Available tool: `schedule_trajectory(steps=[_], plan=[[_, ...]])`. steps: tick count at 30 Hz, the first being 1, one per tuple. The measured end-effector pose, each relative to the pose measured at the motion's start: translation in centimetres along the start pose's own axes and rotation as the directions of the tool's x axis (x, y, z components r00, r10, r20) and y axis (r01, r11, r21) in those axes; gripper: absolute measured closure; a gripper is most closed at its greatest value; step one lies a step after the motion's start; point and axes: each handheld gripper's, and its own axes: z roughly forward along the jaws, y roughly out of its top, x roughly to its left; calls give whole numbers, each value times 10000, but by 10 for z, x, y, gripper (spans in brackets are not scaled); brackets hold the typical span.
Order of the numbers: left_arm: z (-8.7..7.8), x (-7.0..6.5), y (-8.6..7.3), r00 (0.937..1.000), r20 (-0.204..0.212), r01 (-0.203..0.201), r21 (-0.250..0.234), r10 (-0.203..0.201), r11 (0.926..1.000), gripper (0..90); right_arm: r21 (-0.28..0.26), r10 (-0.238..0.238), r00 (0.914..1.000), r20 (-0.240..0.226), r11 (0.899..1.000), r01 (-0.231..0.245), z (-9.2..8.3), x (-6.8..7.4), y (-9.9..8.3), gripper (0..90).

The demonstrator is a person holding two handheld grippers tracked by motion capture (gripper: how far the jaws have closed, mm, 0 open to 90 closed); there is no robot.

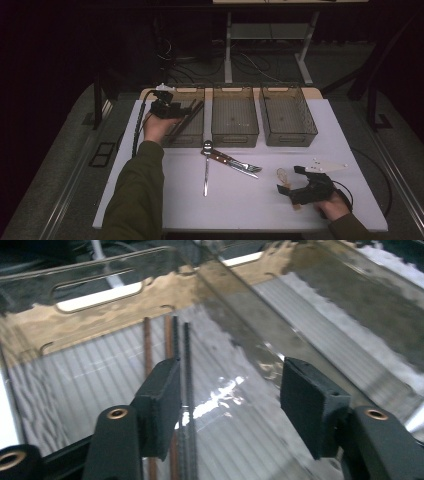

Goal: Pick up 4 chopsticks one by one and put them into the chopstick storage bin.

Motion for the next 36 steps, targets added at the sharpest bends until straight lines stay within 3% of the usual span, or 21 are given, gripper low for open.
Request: schedule_trajectory(steps=[4, 7, 12, 20, 26, 33, 36], plan=[[-9, -11, -4, 9982, 399, -445, -111, 449, 9989, 357, 0, 18, 10000, 22, 10000, -18, 0, -1, 0, 13], [-15, -19, -10, 9964, 724, -416, -314, 438, 9986, 324, 12, -18, 10000, 34, 10000, 18, 0, 0, 0, 12], [-25, -33, -19, 9911, 1043, -788, -397, 825, 9961, 266, 21, -18, 10000, 62, 10000, 18, 0, 0, 0, 13], [-42, -56, -38, 9843, 1194, -1225, -704, 1303, 9900, 192, 28, -19, 10000, 45, 10000, 19, 0, 0, 0, 13], [-48, -71, -56, 9793, 1358, -1437, -561, 1502, 9880, 143, -2, -23, 10000, 61, 10000, 23, 0, 0, 0, 13], [-55, -86, -83, 9687, 1663, -1803, -387, 1843, 9828, 73, -96, -15, 10000, -4, 10000, 15, -3, 0, 1, 12], [-59, -92, -93, 9648, 1773, -1878, -536, 1944, 9807, 45, -132, -9, 10000, -7, 9999, 9, -4, 0, 1, 13]])
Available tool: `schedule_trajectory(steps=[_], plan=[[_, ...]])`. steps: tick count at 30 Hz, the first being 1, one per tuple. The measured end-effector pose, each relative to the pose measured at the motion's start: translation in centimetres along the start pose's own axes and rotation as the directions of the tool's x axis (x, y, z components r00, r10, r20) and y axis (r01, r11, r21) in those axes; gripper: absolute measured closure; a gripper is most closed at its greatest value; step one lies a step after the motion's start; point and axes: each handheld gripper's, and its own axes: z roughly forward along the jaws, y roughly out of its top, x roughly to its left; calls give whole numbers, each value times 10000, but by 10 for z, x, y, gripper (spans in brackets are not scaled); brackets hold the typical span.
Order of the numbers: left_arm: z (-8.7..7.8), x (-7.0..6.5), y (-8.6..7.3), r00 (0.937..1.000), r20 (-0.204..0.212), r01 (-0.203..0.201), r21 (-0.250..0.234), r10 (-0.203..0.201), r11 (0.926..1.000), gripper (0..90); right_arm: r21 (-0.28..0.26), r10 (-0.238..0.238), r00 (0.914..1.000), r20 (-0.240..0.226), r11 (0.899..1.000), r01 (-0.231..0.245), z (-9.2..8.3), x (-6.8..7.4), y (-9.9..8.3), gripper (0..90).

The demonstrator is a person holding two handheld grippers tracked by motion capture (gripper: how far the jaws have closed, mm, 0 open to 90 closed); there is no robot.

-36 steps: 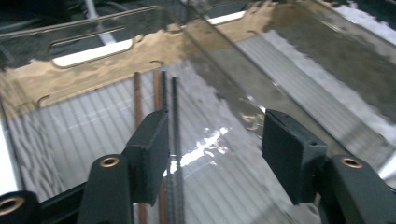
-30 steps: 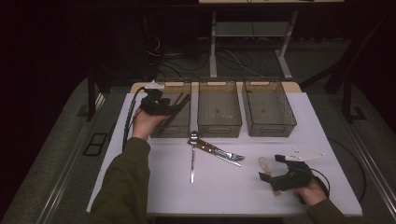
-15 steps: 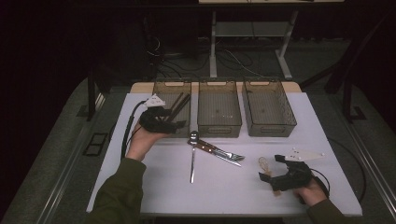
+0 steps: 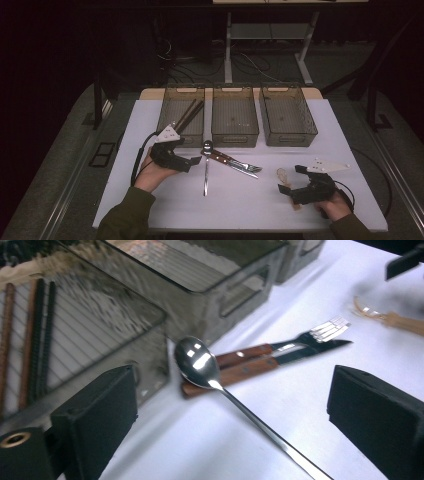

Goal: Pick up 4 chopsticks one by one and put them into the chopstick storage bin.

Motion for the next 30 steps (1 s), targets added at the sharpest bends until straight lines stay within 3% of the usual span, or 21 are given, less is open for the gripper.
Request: schedule_trajectory(steps=[4, 13, 16, 25, 30], plan=[[-4, -11, -11, 9997, 157, -166, -76, 167, 9998, 0, -82, 23, 10000, 34, 10000, -23, -1, -1, 0, 13], [-9, -31, -36, 9974, 675, -206, -429, 234, 9989, 0, -16, -1, 9999, 142, 10000, 1, 0, -1, 1, 13], [-12, -33, -43, 9974, 641, -319, -340, 340, 9989, 0, -26, -95, 9997, 220, 10000, 96, -1, 0, 2, 13], [-17, -39, -59, 9964, 838, -123, -271, 146, 9996, 0, 108, -243, 9977, 630, 9997, 237, -1, 4, 6, 13], [-18, -41, -61, 9957, 901, -181, -174, 196, 9997, 0, 485, -346, 9984, 455, 9983, 324, -1, 5, 6, 12]])
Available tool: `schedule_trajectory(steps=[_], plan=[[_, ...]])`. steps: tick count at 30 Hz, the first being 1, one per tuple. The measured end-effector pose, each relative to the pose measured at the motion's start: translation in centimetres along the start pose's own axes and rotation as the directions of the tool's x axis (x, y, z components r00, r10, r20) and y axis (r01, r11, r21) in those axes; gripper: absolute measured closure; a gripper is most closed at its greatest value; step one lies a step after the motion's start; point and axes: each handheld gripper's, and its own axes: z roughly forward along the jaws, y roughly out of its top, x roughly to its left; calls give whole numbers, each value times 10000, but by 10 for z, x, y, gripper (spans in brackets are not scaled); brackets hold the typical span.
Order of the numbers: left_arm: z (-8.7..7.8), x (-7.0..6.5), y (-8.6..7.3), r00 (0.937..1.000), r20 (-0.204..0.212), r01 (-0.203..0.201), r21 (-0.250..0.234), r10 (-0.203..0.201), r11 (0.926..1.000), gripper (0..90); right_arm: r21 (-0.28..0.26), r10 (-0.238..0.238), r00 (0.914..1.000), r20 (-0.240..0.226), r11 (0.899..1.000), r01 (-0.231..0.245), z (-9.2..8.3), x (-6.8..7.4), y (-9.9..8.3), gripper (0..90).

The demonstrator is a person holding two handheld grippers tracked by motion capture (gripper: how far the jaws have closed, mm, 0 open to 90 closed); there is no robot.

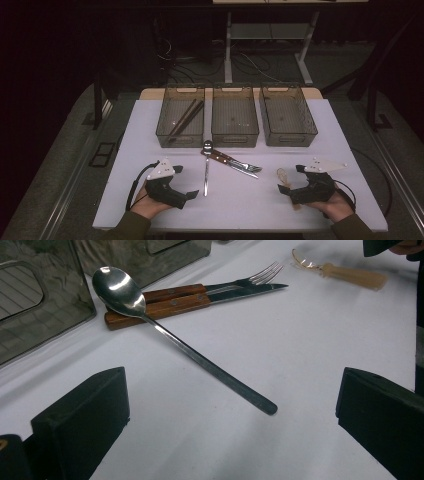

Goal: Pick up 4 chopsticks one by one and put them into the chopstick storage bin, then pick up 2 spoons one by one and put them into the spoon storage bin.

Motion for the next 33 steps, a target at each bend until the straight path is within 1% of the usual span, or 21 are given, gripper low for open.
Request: schedule_trajectory(steps=[6, 7, 8, 9, 15, 16, 17, 20, 24, 28, 30, 33], plan=[[2, -2, 0, 9999, 110, 17, 137, -19, 9999, 0, 393, -52, 9993, -365, 9992, 66, -4, 1, 1, 13], [3, -2, 0, 9999, 117, 27, 131, -28, 9999, 0, 503, -23, 9994, -352, 9987, 40, -5, 2, 1, 19], [3, -2, 0, 9999, 131, -14, 142, 12, 9999, 0, 552, -38, 9993, -376, 9985, 59, -5, 2, 0, 52], [3, -2, 0, 9999, 137, 0, 145, -2, 9999, 0, 559, -111, 9992, -395, 9983, 134, -7, 3, 0, 52], [3, -2, 0, 9998, 193, 22, 149, -25, 9999, 0, 746, -23, 9991, -421, 9972, 55, -13, 5, -2, 71], [3, -2, 0, 9998, 209, -1, 159, -3, 9999, 0, 800, 28, 9990, -457, 9968, 9, -14, 5, -3, 94], [3, -1, 0, 9998, 212, -54, 225, 49, 9997, 0, 786, -30, 9988, -482, 9969, 68, -14, 4, -3, 138], [3, -2, -1, 9998, 201, -49, 245, 44, 9997, 0, 963, 211, 9987, -466, 9952, -166, -17, 5, -5, 154], [4, -3, 0, 9997, 218, -78, 256, 72, 9996, 1, 1113, 162, 9987, -493, 9937, -106, -20, 5, -8, 218], [4, -2, 0, 9997, 217, -90, 342, 83, 9994, 1, 1295, 196, 9982, -560, 9915, -122, -20, 5, -11, 260], [5, -3, 0, 9997, 228, -40, 259, 34, 9997, 1, 1412, 170, 9983, -551, 9899, -90, -20, 5, -12, 291], [5, -3, 0, 9996, 253, -140, 352, 131, 9993, 1, 1577, 216, 9976, -656, 9874, -110, -18, 5, -13, 335]])
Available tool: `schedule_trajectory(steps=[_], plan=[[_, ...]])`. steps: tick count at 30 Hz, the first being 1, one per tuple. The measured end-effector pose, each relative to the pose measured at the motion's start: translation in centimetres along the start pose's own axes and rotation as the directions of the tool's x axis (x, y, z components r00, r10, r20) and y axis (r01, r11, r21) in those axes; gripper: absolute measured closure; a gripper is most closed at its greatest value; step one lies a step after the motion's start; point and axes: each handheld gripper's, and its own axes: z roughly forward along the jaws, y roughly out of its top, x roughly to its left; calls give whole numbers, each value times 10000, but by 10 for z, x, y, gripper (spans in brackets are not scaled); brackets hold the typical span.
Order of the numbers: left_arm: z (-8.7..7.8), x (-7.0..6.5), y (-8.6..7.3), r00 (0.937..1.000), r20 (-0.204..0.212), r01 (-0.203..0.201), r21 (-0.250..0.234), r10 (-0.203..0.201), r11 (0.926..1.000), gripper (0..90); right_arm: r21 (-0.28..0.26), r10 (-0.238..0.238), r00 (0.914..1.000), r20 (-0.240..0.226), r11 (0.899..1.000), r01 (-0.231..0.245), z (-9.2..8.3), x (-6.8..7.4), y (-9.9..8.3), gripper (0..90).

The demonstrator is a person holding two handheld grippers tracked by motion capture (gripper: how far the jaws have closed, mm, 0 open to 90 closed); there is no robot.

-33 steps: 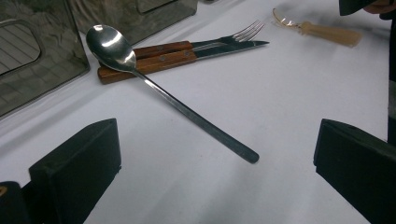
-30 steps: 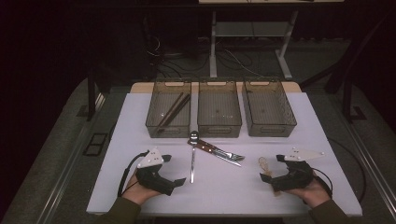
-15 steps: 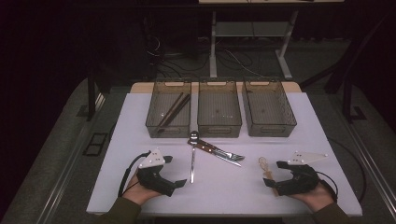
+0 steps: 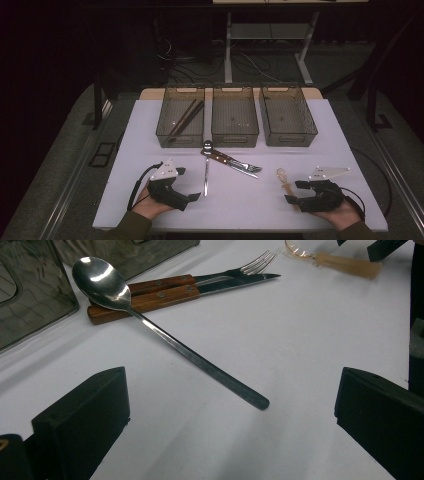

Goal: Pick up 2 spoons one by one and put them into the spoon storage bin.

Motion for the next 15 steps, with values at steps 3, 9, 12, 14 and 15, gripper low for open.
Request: schedule_trajectory(steps=[3, 9, 12, 14, 15], plan=[[0, 0, 0, 10000, -23, 28, -16, -28, 10000, 1, 264, -95, 9999, 41, 9996, 94, 2, 1, 0, 368], [0, 0, 0, 10000, -2, 18, -23, -18, 10000, 1, 712, -149, 9997, 199, 9974, 135, 5, 1, -2, 446], [1, 0, 0, 10000, 5, 29, -26, -29, 10000, 1, 887, -177, 9996, 224, 9959, 157, 6, 3, -2, 478], [1, 0, 0, 10000, 0, 22, 1, -22, 10000, 1, 1020, -232, 9992, 327, 9946, 197, 7, 3, -2, 496], [1, 0, 0, 10000, -1, 30, -4, -30, 10000, 1, 1068, -287, 9990, 341, 9940, 249, 8, 3, -2, 505]])
